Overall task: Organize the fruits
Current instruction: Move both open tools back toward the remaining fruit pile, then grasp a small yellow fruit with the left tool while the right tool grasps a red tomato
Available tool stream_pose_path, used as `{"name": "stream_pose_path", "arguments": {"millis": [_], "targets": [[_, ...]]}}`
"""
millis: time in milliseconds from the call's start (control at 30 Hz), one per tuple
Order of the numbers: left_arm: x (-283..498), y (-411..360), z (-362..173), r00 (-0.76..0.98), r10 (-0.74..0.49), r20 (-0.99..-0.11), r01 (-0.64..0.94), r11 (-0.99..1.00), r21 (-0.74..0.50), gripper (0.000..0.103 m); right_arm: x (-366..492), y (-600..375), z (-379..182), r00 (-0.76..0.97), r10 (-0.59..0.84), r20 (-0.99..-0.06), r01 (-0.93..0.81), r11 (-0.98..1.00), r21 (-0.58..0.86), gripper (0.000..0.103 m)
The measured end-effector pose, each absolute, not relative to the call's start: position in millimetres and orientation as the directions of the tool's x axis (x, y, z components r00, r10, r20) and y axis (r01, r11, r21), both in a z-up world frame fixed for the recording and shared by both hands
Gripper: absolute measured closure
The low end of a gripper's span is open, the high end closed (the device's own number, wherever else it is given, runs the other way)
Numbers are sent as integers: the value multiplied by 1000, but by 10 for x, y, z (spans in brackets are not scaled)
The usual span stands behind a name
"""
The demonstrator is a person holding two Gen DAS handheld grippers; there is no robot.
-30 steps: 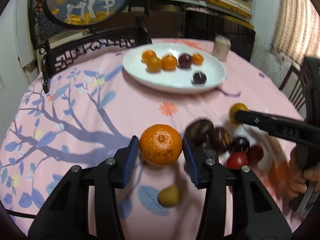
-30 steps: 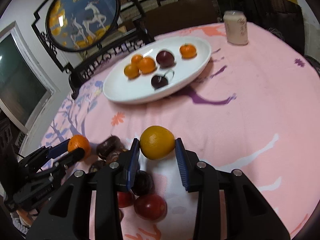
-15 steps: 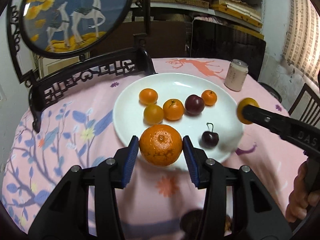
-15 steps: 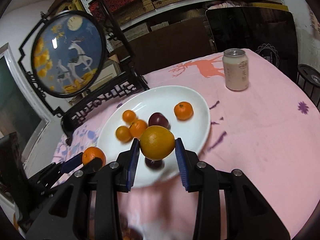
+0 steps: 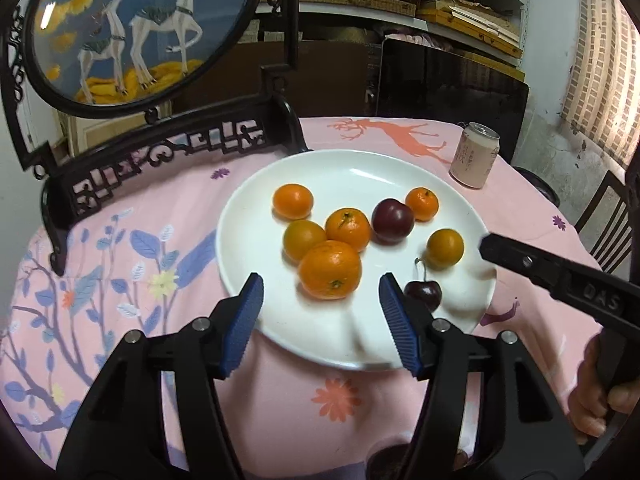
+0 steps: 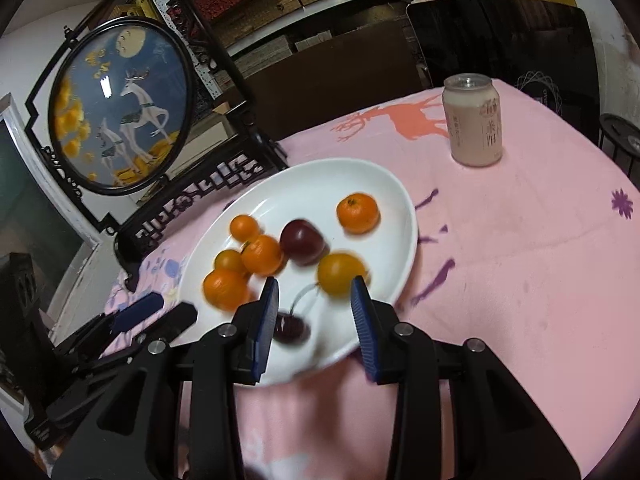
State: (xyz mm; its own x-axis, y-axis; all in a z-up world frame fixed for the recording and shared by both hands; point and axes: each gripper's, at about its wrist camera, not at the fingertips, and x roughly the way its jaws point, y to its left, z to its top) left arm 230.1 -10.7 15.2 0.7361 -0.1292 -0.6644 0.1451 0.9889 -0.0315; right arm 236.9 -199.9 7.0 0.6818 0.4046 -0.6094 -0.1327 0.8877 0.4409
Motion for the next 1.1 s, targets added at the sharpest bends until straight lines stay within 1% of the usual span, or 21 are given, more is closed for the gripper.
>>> {"name": "stream_pose_path", "arguments": {"millis": [67,133,167,200,233,267,300,333,400,433,567,667,867,900,933,967,1000,1033,1067,1100], "targets": [[2169,-41,169,735,-130,-665,136,990,-42,36,2241,-2011,84,672,411,-615,-135,886,444,65],[1937,64,162,746,-112,-656,117,992,-37,29,2086,-2018,102,666,423,-614,-147,882,448,64],[1864,99,157,747,-104,-656,112,993,-30,29,2019,-2011,108,665,428,-611,-153,880,450,63],[1742,159,154,747,-99,-657,104,994,-33,28,1901,-2013,109,665,435,-607,-164,878,450,54],[1644,215,142,747,-104,-657,99,994,-46,26,1800,-2018,108,665,438,-605,-171,878,448,49],[1514,266,121,746,-110,-656,95,994,-58,24,1659,-2028,105,672,438,-597,-182,879,440,41],[1418,289,102,747,-106,-657,91,994,-57,20,1536,-2037,104,680,433,-591,-192,884,426,41],[1267,304,74,750,-80,-656,79,996,-31,18,1410,-2043,106,687,424,-590,-200,891,407,41],[1046,310,44,762,-42,-647,70,997,17,16,1203,-2069,116,698,422,-578,-214,894,394,40],[930,314,31,765,-45,-642,81,996,26,15,1106,-2101,120,705,425,-568,-216,891,399,40],[547,311,-32,762,-90,-641,143,989,30,15,846,-2238,114,720,456,-523,-227,867,443,39],[386,262,-106,756,-73,-650,158,985,72,15,741,-2302,67,724,463,-512,-221,858,463,22],[418,200,-195,720,-99,-687,195,979,63,16,726,-2308,82,733,457,-504,-217,860,462,21],[424,187,-213,712,-106,-694,202,978,58,20,728,-2299,82,729,462,-505,-222,858,464,21],[444,186,-228,704,-115,-701,209,977,49,30,730,-2294,80,727,461,-508,-222,859,462,19],[459,187,-244,695,-125,-708,215,976,38,38,733,-2288,77,726,460,-512,-220,860,460,16],[480,190,-259,684,-135,-717,219,975,26,55,734,-2282,75,725,459,-514,-220,861,458,16],[510,195,-287,668,-145,-730,223,975,10,68,733,-2285,72,723,461,-514,-222,860,459,16],[530,204,-305,655,-165,-738,231,973,-12,69,736,-2285,69,719,466,-515,-224,858,463,16],[534,200,-306,651,-176,-739,237,971,-23,73,740,-2281,61,715,470,-518,-224,856,466,16]]}}
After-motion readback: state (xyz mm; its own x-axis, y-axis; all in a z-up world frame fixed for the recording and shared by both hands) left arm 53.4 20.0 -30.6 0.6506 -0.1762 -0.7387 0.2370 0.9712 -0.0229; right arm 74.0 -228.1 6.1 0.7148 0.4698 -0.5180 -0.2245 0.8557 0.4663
